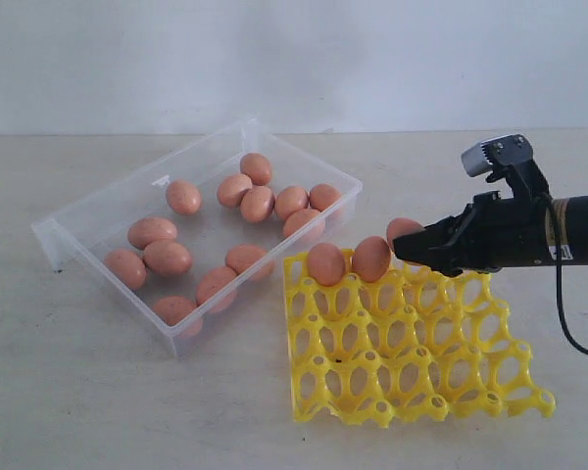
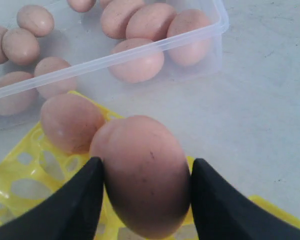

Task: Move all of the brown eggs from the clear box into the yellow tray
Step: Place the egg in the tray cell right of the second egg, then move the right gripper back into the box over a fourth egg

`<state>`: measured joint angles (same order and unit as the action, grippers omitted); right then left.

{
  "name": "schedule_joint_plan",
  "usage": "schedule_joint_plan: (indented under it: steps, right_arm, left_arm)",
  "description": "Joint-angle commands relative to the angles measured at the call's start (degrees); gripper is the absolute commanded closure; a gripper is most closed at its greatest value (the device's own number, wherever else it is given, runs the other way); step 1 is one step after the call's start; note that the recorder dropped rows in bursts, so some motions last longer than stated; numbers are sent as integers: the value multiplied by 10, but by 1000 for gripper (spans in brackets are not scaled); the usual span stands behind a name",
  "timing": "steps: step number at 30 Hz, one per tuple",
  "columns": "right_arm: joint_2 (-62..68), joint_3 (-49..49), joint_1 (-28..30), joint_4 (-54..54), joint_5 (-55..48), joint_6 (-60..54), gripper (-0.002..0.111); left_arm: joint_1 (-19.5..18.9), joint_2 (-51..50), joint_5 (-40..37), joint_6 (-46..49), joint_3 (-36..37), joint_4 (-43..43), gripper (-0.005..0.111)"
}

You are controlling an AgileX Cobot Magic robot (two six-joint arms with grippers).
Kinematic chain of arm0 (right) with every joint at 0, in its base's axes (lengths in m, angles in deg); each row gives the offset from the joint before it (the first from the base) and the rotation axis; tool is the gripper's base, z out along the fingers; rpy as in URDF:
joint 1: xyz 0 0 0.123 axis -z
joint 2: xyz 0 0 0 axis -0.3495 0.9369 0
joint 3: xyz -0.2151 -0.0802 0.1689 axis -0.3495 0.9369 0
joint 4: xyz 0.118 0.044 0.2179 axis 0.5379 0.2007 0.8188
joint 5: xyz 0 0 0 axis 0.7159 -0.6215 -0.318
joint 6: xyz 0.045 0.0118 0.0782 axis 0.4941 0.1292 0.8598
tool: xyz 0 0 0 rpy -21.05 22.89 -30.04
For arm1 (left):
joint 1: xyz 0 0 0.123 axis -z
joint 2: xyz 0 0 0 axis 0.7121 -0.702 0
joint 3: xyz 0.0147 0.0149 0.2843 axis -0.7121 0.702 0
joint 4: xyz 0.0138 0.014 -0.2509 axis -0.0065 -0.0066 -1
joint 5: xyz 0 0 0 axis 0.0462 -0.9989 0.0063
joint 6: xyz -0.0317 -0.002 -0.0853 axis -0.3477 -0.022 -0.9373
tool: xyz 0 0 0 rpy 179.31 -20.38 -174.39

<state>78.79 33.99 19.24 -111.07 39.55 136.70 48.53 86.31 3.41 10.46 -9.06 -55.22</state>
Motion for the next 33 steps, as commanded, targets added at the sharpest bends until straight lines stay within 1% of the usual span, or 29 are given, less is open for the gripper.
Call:
schedule_joint_plan:
  steps: [1,7,9,10,11,12,14,23,26,28,30,31,32,33]
  right_arm:
    - [14,-2,-1,25,6,-25,108]
    - [19,-2,-1,43,-1,-28,107]
    - [19,-2,-1,43,3,-28,94]
    - [19,-2,-1,43,9,-28,77]
    - [19,-2,-1,43,11,-28,68]
    - [19,-2,-1,43,11,-28,53]
    - [19,-2,-1,48,11,-28,45]
    - [19,-2,0,52,8,-21,45]
    - [-3,-2,0,75,14,6,45]
    - [-36,-2,0,130,48,19,45]
    - [-82,-2,0,200,120,27,45]
    - [-111,-2,-6,243,175,57,46]
    - [-141,-5,-26,277,205,87,52]
    - [-160,-12,-43,276,204,96,58]
  left_arm:
    - [-2,1,3,0,-1,-2,111]
    - [-2,1,3,0,-1,-2,111]
    - [-2,1,3,0,-1,-2,111]
    - [-2,1,3,0,-1,-2,111]
    - [-2,1,3,0,-1,-2,111]
    - [-2,1,3,0,-1,-2,111]
    - [-2,1,3,0,-1,-2,111]
    - [-2,1,3,0,-1,-2,111]
    - [-2,1,3,0,-1,-2,111]
    - [-2,1,3,0,-1,-2,111]
    - [-2,1,3,0,-1,-2,111]
    - [-2,1,3,0,-1,-2,111]
    - [-2,1,3,0,-1,-2,111]
    - [-2,1,3,0,-1,-2,111]
